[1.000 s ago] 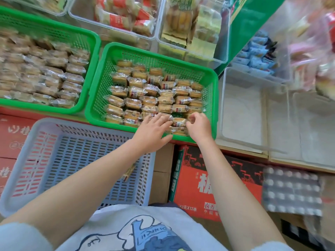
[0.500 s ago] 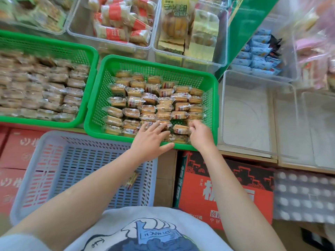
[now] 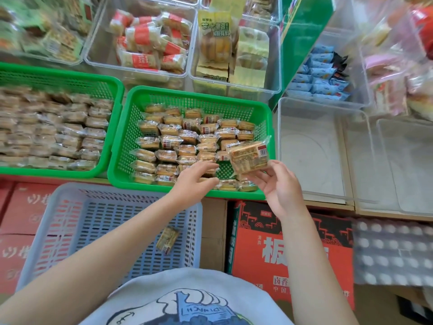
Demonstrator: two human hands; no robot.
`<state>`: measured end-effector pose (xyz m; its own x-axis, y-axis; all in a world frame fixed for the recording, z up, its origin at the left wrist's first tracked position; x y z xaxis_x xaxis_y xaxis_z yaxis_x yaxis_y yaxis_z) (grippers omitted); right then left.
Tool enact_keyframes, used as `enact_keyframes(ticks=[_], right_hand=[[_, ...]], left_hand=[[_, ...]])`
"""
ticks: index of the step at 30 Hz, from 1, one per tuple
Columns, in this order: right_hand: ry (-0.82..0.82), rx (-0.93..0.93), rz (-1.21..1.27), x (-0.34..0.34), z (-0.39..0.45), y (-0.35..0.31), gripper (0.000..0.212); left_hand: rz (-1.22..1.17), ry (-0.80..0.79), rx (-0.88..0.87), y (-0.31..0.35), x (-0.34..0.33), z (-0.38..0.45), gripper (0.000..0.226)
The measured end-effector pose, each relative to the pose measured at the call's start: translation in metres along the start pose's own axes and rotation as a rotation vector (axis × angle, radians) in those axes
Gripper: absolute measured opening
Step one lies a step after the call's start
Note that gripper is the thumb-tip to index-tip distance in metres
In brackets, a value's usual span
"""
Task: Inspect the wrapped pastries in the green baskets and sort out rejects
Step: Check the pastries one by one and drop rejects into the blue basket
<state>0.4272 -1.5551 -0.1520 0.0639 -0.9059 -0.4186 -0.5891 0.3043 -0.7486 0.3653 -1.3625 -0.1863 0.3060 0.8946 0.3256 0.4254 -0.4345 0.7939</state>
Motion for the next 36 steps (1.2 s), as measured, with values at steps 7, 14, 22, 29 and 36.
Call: enact_keyframes(ticks=[7,14,22,29,36], right_hand=[[-0.140,-0.163,0.099,-0.036,-0.039,0.024,0.027],[-0.203,-0.176,-0.057,-0.043,-0.046,0.034,0.039],[-0.220,-0.167,-0.066,-0.045,-0.053,0.034,0.032],[0.091,0.088,-0.472,-0.037,-0.059,0.022,0.034],[0.120,0.350,-1.000,-0.040,-0.061,0.015,0.026]], left_hand=[[-0.771,0.082,-0.235,0.045,0.021,-0.051,0.017],[-0.754,0.194,-0.187,0.039,0.030,-0.063,0.019],[-0.867,0.099,-0.234,0.054,0.017,-0.072,0.013],[-0.847,0.183,0.026,0.033,0.009,-0.071,0.016],[-0.992,0.216,0.142,0.016,-0.011,-0.076,0.025]])
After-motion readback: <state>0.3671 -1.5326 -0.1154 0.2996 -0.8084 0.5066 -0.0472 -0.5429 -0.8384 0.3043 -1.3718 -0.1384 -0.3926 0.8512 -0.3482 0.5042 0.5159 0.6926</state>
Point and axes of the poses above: each hand's wrist, its own z-axis towards the middle knuckle, its own x-axis out of the back of the hand, y = z × x, the point moved 6 cm from there along z, towards the middle knuckle, and after that the axes turned 7 degrees about -y, right-handed, at the moved point
